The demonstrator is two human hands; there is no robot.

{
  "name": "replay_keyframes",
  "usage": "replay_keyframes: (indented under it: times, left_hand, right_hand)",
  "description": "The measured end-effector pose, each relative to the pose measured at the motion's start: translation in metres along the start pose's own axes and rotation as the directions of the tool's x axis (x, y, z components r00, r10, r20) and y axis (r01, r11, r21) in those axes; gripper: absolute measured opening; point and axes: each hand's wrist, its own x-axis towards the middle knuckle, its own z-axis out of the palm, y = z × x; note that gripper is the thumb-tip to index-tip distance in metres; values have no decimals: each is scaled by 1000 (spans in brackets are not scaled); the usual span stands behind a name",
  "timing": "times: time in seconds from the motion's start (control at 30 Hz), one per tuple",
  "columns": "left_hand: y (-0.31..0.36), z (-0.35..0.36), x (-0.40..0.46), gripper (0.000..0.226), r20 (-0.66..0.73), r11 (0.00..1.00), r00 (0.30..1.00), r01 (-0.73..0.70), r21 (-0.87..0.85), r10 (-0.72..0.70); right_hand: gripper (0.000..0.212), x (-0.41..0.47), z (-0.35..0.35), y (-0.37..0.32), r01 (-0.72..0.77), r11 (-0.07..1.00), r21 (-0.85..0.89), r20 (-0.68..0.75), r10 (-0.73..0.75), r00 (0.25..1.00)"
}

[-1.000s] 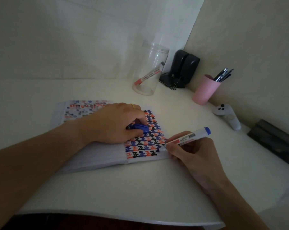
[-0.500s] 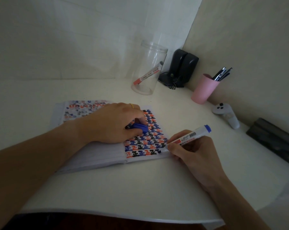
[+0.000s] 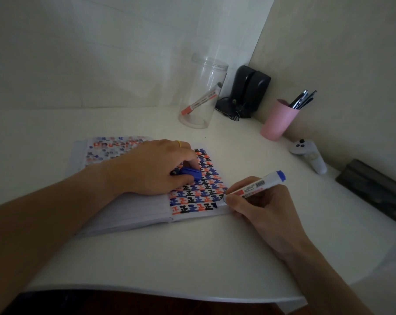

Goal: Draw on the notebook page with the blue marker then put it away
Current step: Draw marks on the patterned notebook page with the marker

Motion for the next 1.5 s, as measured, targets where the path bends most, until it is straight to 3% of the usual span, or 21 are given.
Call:
replay_keyframes:
  times: [0.53,0.73,0.9,1.03,1.13,1.3,1.5]
  left_hand:
    - [-1,1,0,25,-12,1000,1000,-9,10,9]
    - [-1,0,0,26,9,1000,1000,1,13,-1]
    - [0,-1,0,26,7,1000,1000,9,6,-9]
    - [1,-1,-1,24,-8,1000,1000,11,14,-11]
    - [-1,1,1,23,-29,999,999,29,17,-28]
    - [-7,-2,4,22,-244,986,956,163,-22,-163]
    - [-9,-2,3,24,-285,968,926,246,-43,-248]
  right_hand:
    - [9,2,1,2,-4,1000,15,-41,4,999]
    - [10,14,-2,-5,-82,952,293,-114,120,986]
    - [4,68,5,-15,-99,917,387,-212,192,958]
    - [14,96,25,-4,-120,842,525,-231,277,933]
    - [23,97,29,5,-99,830,548,-217,256,942]
    - [52,98,23,10,-43,766,641,-207,227,952]
    - [23,99,24,9,-15,673,740,-147,183,972]
